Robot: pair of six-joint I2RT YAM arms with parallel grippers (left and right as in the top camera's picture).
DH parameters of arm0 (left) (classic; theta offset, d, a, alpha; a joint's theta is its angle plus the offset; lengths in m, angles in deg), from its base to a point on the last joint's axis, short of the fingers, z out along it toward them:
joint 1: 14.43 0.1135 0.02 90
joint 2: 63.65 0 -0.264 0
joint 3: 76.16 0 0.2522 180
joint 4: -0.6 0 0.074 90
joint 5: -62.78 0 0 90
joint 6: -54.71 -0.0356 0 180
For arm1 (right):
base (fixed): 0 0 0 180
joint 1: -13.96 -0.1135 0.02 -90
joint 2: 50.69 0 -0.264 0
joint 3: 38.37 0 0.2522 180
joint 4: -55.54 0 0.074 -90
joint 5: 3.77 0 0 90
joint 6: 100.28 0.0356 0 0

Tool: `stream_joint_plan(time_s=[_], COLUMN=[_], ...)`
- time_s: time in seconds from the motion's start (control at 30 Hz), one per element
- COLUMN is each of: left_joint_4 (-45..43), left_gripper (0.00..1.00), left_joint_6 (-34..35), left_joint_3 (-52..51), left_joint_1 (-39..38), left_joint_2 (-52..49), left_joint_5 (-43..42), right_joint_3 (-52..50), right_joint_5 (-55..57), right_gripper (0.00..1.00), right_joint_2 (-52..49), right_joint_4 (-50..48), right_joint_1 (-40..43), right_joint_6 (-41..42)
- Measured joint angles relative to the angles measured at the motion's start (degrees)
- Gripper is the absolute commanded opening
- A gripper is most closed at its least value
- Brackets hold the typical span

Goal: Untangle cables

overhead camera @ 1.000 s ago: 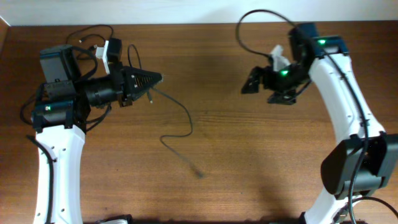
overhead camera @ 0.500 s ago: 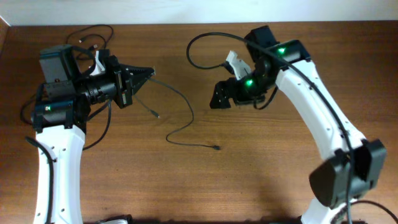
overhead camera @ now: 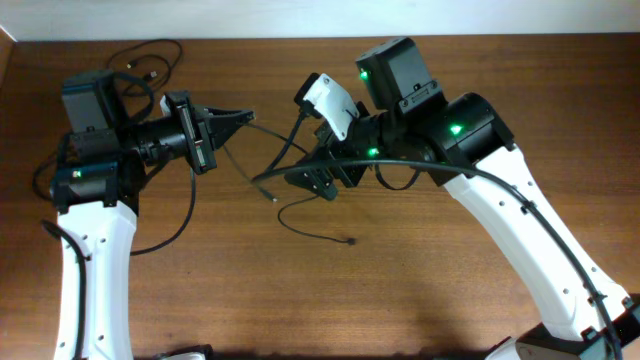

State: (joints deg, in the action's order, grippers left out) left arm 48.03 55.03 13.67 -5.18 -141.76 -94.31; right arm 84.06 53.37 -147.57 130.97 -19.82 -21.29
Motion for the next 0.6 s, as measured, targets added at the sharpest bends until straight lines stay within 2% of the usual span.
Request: stream_joint_plan(time_s=[0.07, 0.13, 0.23, 0.3, 0.4, 0.53, 0.57, 0.6], left_joint_4=[-0.7, -0.9, -1.3, -1.4, -1.4, -1.4, -1.4, -1.4], left_gripper=[0.0, 0.0, 0.0, 0.0, 0.0, 0.0, 0.05, 0.15], left_joint_6=[0.6, 1.2, 1.9, 2.1, 2.3, 2.3, 2.3, 2.3], left_joint_3=[0.0, 0.0, 0.0, 0.0, 0.0, 0.0, 0.0, 0.0], left_joint_1=[0.0, 0.0, 0.0, 0.0, 0.0, -0.1, -0.1, -0.2], left_joint_2=[0.0, 0.0, 0.0, 0.0, 0.0, 0.0, 0.0, 0.0], left_joint_5=[-1.3, -2.8, -3.7, -4.1, -4.1, -2.8, -1.9, -0.7], right_joint_3=[0.0, 0.0, 0.0, 0.0, 0.0, 0.0, 0.0, 0.0], right_joint_5=[0.0, 0.1, 0.4, 0.4, 1.1, 2.3, 2.4, 2.4], right_gripper=[0.88, 0.8, 0.4, 0.33, 0.04, 0.04, 0.04, 0.04], right_joint_2=[-0.6, -2.0, -2.8, -2.8, -2.8, -2.8, -2.8, -2.7], right_joint_4=[0.0, 0.1, 0.4, 0.4, 0.5, 0.4, 0.5, 0.4], right_joint_1=[0.0, 0.0, 0.0, 0.0, 0.0, 0.0, 0.0, 0.0], right_joint_6=[0.1, -0.2, -0.2, 0.0, 1.0, 3.6, 4.2, 5.4])
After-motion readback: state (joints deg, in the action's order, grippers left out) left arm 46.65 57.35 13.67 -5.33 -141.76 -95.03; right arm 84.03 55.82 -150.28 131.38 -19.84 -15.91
